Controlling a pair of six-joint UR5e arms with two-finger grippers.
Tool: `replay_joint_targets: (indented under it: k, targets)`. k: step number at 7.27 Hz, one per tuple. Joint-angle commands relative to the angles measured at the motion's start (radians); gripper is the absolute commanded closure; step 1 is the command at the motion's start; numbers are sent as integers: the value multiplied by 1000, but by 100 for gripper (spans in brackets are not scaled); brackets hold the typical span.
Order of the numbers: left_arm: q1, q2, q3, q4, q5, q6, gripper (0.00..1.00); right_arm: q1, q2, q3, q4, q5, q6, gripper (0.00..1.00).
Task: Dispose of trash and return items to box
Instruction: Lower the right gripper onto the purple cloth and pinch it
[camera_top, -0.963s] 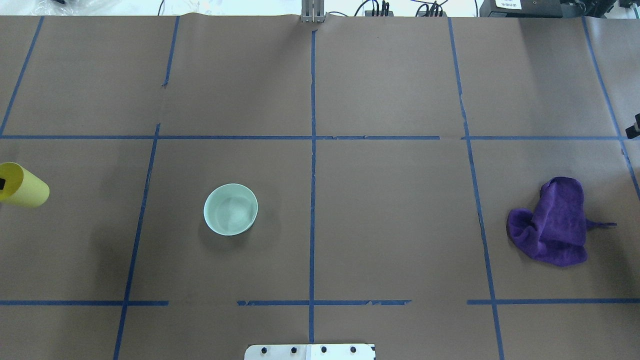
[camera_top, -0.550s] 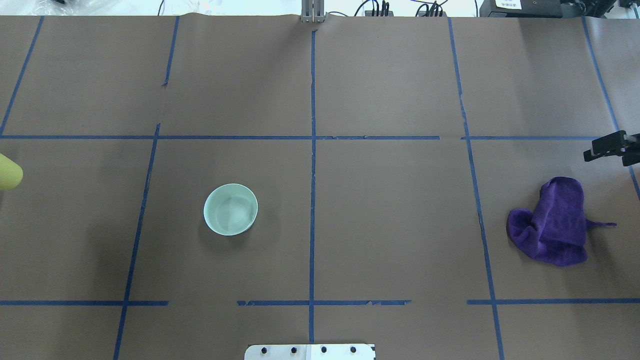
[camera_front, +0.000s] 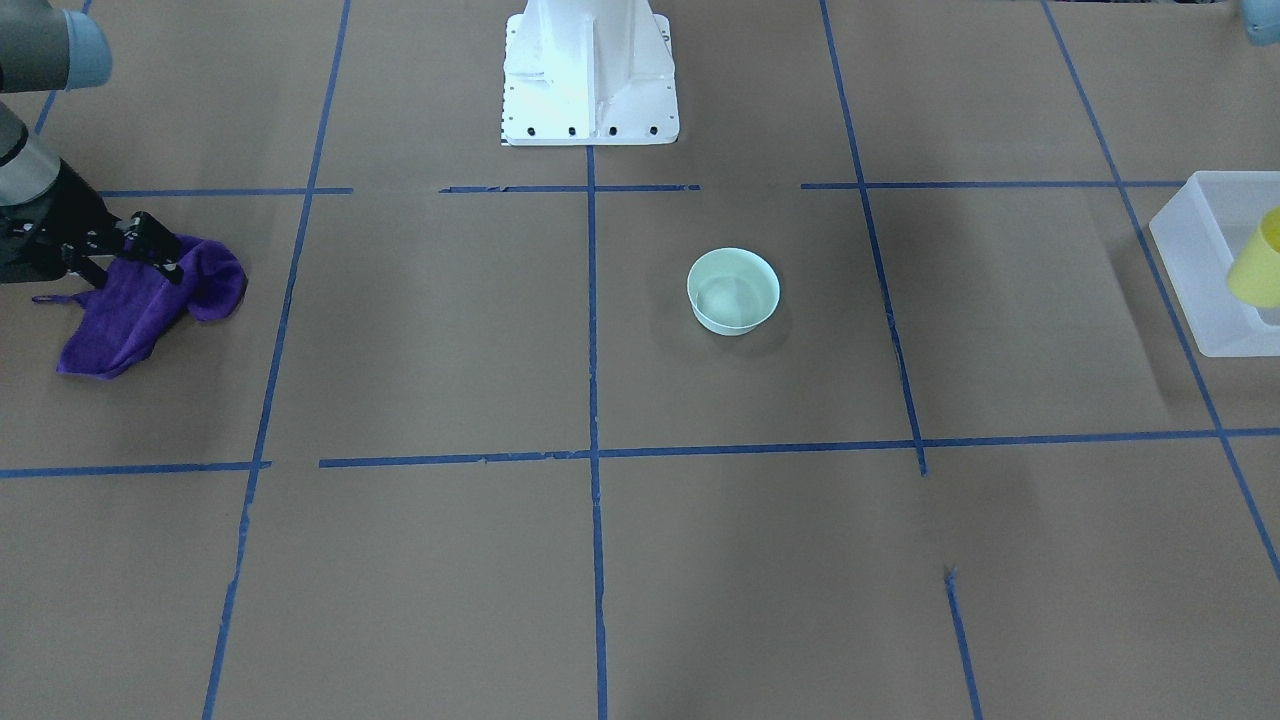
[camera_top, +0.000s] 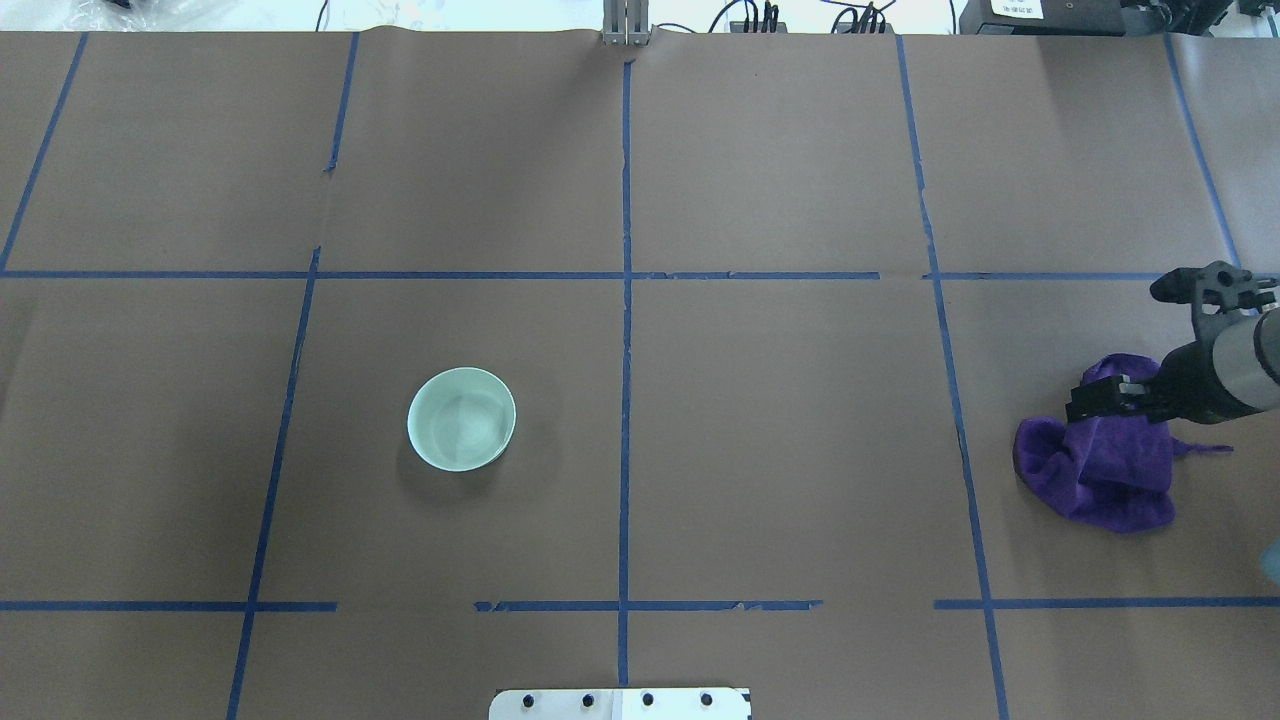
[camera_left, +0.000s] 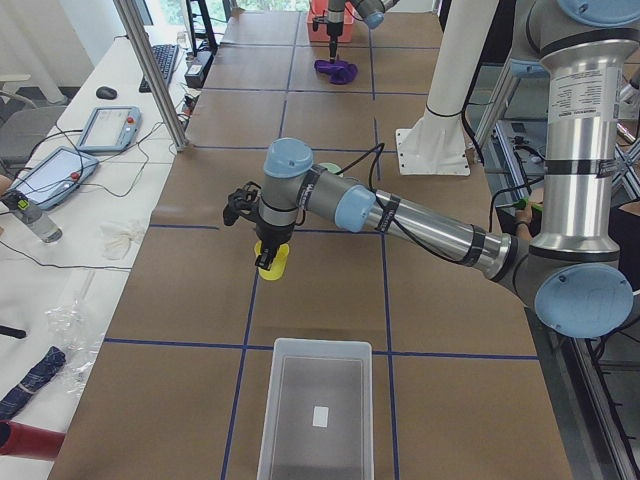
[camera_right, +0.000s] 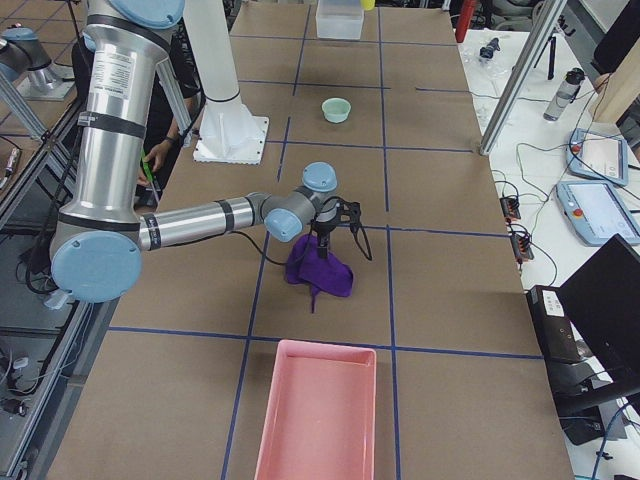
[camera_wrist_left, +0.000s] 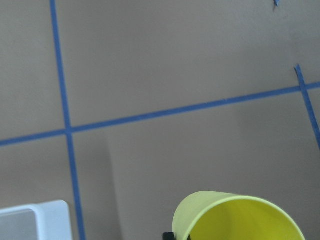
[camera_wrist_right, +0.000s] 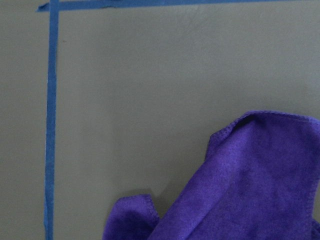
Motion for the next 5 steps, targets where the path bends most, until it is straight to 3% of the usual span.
replay_joint_targets:
  k: [1, 2, 3, 4, 5]
  targets:
    - [-83, -35, 43, 43, 26, 129, 100, -110, 4, 0, 2, -73, 38, 0]
    - [-112, -35, 72, 43, 26, 178, 100, -121, 4, -7, 0, -76, 39, 0]
    - [-116, -38, 81, 43, 26, 183, 100, -123, 3, -11, -11, -73, 38, 8]
    - [-116, -41, 88, 43, 26, 183, 100, -121, -2, -9, -20, -62, 36, 73]
    - [-117, -49, 118, 43, 26, 191, 100, -120, -5, -9, -43, -61, 36, 100]
